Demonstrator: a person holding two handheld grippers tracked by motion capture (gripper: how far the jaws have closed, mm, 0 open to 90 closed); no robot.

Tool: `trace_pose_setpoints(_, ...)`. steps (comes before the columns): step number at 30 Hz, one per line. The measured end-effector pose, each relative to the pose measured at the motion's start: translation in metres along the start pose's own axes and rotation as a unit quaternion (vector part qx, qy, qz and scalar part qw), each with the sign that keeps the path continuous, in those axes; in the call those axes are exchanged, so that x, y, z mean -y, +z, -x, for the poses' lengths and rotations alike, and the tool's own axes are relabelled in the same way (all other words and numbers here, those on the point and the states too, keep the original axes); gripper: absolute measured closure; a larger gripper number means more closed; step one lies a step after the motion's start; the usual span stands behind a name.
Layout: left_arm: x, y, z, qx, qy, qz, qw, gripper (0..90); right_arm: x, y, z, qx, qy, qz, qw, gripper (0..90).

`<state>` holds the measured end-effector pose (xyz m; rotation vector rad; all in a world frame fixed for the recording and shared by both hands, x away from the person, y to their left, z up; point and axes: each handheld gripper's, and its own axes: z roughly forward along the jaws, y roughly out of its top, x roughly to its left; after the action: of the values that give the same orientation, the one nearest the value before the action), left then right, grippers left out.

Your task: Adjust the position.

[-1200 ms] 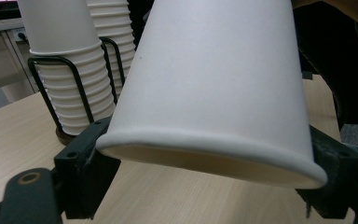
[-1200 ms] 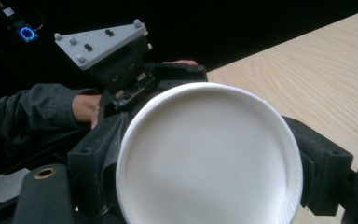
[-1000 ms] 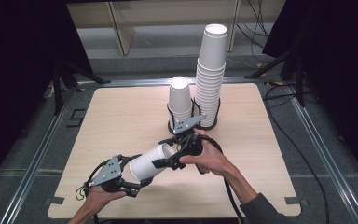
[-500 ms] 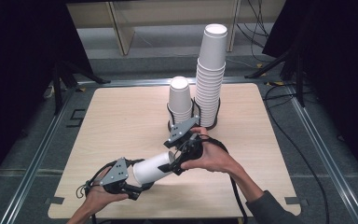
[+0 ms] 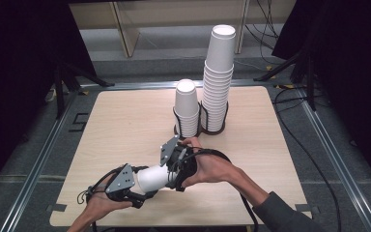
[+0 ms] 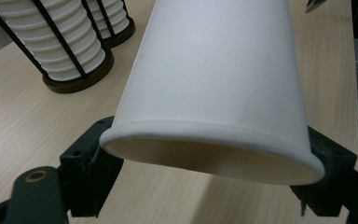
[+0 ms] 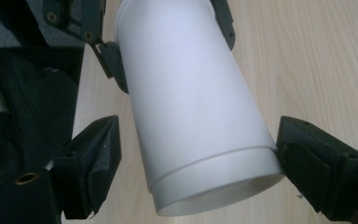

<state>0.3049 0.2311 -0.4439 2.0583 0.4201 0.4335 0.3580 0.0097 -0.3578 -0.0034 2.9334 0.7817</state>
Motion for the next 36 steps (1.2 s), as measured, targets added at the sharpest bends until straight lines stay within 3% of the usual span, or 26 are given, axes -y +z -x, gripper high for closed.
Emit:
trace_pose_setpoints(5, -0.001, 0.001, 0.001, 0.008, 0.002, 0.002, 1.0, 18.9, -0.003, 0.008, 0.001, 0.003, -0.025, -0.012, 0.9996, 16.1)
trace_pose_setpoints(7, -0.001, 0.0, 0.0, 0.01, 0.013, -0.004, 0.9999, 18.9, -0.003, 0.01, -0.002, 0.002, -0.018, -0.02, 0.9996, 16.9)
trace_pose_setpoints(12, -0.002, 0.001, 0.002, 0.017, 0.012, -0.001, 0.9998, 18.9, -0.004, 0.018, -0.003, -0.007, -0.03, -0.03, 0.9991, 18.9)
trace_pose_setpoints(16, -0.002, 0.001, 0.002, 0.021, 0.012, 0.0, 0.9997, 18.8, -0.006, 0.023, -0.002, -0.015, -0.051, -0.027, 0.9982, 19.6)
trace_pose_setpoints(17, -0.002, 0.001, 0.002, 0.021, 0.013, 0.0, 0.9997, 18.8, -0.005, 0.023, -0.003, -0.01, -0.041, -0.033, 0.9986, 19.6)
trace_pose_setpoints(18, -0.002, 0.001, 0.002, 0.021, 0.016, -0.002, 0.9996, 18.7, -0.005, 0.025, -0.001, -0.011, -0.058, -0.031, 0.9978, 19.6)
trace_pose_setpoints(24, -0.002, 0.0, 0.002, 0.024, 0.016, 0.002, 0.9996, 18.4, -0.005, 0.026, -0.002, -0.023, -0.051, -0.027, 0.9981, 21.6)
trace_pose_setpoints(26, -0.002, 0.001, 0.003, 0.025, 0.017, 0.003, 0.9995, 18.1, -0.004, 0.027, -0.001, -0.019, -0.059, -0.028, 0.9977, 22.3)
trace_pose_setpoints(30, -0.001, 0.001, 0.002, 0.032, 0.01, 0.012, 0.9994, 16.1, -0.004, 0.026, -0.001, -0.021, -0.069, -0.024, 0.9971, 23.0)
trace_pose_setpoints(32, 0.0, 0.001, 0.0, 0.033, 0.015, 0.015, 0.9992, 13.9, -0.003, 0.024, -0.003, -0.03, -0.061, -0.018, 0.9975, 23.3)
trace_pose_setpoints(34, 0.001, 0.003, 0.0, 0.035, -0.004, 0.04, 0.9986, 10.7, -0.002, 0.024, -0.001, -0.024, -0.071, -0.018, 0.997, 23.5)
trace_pose_setpoints(36, 0.001, 0.0, -0.003, 0.04, -0.008, 0.043, 0.9983, 8.8, -0.001, 0.023, -0.001, -0.023, -0.075, -0.014, 0.9968, 23.9)
